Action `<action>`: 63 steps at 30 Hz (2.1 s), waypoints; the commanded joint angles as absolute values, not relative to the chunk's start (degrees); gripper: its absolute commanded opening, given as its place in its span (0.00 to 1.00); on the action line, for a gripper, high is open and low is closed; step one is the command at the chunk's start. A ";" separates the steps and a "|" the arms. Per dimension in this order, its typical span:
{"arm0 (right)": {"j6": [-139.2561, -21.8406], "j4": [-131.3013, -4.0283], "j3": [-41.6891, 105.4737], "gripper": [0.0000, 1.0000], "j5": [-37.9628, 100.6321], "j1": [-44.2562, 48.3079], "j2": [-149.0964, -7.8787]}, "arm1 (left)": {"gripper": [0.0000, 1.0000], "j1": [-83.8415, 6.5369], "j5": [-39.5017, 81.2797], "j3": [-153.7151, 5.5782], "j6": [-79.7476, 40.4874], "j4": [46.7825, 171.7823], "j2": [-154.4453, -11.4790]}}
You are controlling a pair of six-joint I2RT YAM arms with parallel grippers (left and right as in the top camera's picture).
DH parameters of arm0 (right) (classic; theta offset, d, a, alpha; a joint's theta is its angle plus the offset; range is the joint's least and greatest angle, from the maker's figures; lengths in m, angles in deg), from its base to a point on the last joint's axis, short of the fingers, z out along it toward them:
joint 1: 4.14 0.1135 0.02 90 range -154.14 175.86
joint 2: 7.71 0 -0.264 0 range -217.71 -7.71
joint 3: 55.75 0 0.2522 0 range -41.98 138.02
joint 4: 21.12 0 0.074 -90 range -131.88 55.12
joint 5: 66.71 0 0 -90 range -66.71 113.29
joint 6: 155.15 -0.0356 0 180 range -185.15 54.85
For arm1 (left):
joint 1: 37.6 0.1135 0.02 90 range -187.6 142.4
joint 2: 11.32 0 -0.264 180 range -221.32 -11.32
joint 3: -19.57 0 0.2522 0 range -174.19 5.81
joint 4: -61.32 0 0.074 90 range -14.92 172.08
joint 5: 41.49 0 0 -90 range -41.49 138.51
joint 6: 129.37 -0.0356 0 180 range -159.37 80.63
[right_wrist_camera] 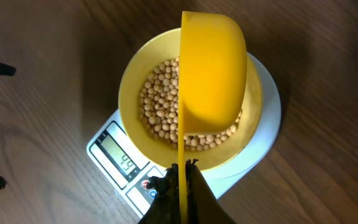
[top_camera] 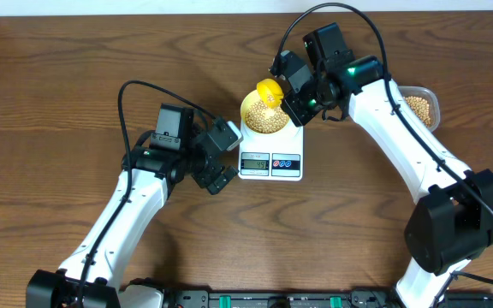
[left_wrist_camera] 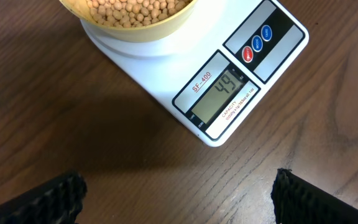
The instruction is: Scoop item into bowl and weigh 50g on scale
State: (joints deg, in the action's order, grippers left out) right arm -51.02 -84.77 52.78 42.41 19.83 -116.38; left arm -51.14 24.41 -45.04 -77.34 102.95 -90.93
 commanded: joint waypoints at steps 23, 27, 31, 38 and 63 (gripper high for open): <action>-45.75 -85.27 54.02 0.01 37.51 22.49 -114.85 | 0.98 -50.86 23.66 -45.09 -78.13 102.93 -90.19; -44.68 -85.40 54.02 0.01 37.18 22.60 -114.85 | 0.97 -50.86 23.66 -45.09 -78.13 102.93 -90.19; -43.59 -85.90 54.02 0.01 36.88 22.58 -114.85 | 0.98 -50.86 23.66 -45.09 -78.13 102.93 -90.19; -45.10 -86.04 54.02 0.01 40.90 22.52 -114.85 | 0.98 -50.86 23.66 -45.09 -78.13 102.93 -90.19; -48.83 -88.83 54.02 0.01 51.91 16.92 -114.85 | 0.98 -50.86 23.66 -45.09 -78.13 102.93 -90.19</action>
State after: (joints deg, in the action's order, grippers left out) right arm -48.20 -88.83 52.78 50.58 16.90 -116.38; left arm -51.14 24.41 -45.04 -77.34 102.93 -90.93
